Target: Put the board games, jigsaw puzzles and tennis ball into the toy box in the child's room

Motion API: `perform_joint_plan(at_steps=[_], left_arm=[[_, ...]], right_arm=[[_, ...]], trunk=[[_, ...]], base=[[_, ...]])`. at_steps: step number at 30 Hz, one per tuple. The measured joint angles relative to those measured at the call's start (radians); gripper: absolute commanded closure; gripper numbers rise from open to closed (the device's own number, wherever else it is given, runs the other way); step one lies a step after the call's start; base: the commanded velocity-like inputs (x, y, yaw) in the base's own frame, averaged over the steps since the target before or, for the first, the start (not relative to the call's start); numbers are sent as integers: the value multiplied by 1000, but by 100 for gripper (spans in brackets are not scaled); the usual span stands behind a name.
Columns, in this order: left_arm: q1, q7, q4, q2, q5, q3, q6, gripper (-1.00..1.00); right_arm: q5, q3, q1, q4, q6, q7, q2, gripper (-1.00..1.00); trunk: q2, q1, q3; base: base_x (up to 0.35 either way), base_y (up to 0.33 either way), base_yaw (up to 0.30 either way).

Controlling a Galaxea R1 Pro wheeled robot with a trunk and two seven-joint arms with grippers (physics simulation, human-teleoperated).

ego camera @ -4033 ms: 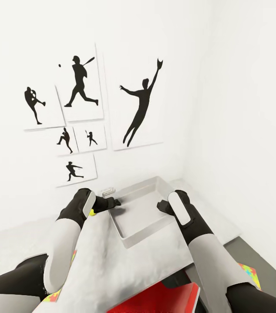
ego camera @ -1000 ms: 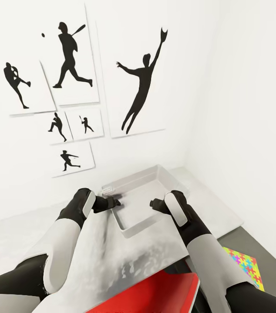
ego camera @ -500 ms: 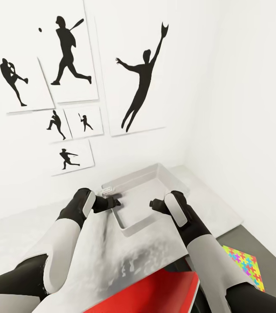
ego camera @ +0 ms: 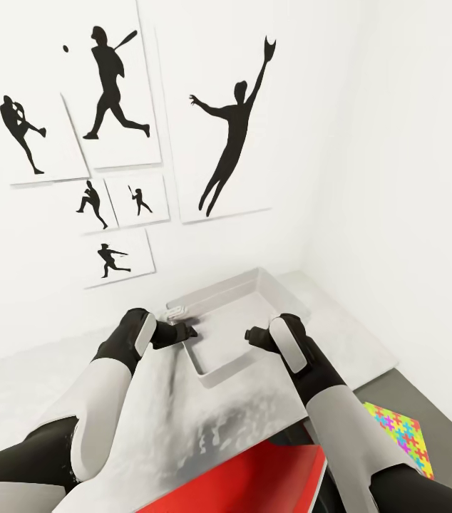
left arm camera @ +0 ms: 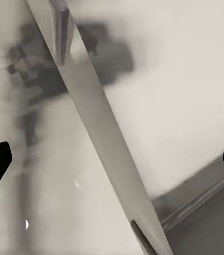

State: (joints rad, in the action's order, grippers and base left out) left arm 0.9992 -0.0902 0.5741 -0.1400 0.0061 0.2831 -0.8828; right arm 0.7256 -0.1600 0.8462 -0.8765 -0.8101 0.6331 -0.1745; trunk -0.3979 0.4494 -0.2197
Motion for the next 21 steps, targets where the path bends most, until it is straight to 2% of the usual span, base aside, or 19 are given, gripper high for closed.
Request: perform_joint_plan(at_steps=[2, 3, 7, 8, 11, 13, 21], left_arm=[[0, 0, 0, 0, 0, -1, 0, -100], [0, 0, 0, 0, 0, -1, 0, 100], [0, 0, 1, 0, 6, -1, -1, 100], [0, 0, 1, 0, 7, -2, -1, 100], [1, -2, 2, 0, 17, -1, -1, 100], [0, -5, 4, -1, 41, 0, -3, 100], [1, -4, 5, 0, 33, 0, -3, 100]], right_arm=[[0, 0, 0, 0, 0, 0, 0, -100], [0, 0, 0, 0, 0, 0, 0, -100], [0, -1, 0, 0, 0, 0, 0, -100], [1, -1, 0, 0, 0, 0, 0, 100], [-5, 0, 0, 0, -4, 0, 0, 100], [-9, 0, 0, 0, -3, -1, 0, 100], [-21, 1, 0, 0, -7, -1, 0, 100]], trunk=[[0, 0, 0], [0, 0, 0], [0, 0, 0], [0, 0, 0], [-1, 0, 0], [-1, 0, 0], [-1, 0, 0]], base=[[0, 0, 0], [0, 0, 0], [0, 0, 0], [0, 0, 0], [0, 0, 0], [0, 0, 0], [0, 0, 0]])
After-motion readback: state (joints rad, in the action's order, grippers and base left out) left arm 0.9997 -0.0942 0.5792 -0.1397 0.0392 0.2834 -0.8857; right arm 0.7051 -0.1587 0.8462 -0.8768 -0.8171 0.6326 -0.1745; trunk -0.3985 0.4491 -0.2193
